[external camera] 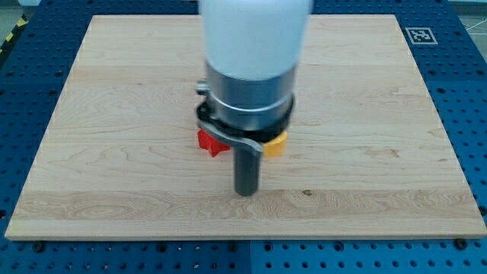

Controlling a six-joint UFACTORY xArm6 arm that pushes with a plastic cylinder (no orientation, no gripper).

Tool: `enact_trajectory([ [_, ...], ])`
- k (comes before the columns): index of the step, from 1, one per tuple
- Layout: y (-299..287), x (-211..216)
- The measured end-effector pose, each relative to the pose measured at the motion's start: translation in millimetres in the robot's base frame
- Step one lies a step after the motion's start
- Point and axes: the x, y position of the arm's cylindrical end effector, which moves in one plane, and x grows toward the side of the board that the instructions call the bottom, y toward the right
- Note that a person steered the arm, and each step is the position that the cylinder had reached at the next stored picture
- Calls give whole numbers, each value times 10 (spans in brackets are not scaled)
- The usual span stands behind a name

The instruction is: Move the group of blocks up a bit

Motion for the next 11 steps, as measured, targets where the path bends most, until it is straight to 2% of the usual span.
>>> enact_trajectory([
  [2,-849,-100],
  [3,-1044,-304],
  [4,-1089,-183],
  [5,-629,-57],
  [6,-595,-57],
  [7,-560,-284],
  [8,-495,-713],
  [9,-494,-713],
  [10,-373,-1038],
  [11,-373,-1105],
])
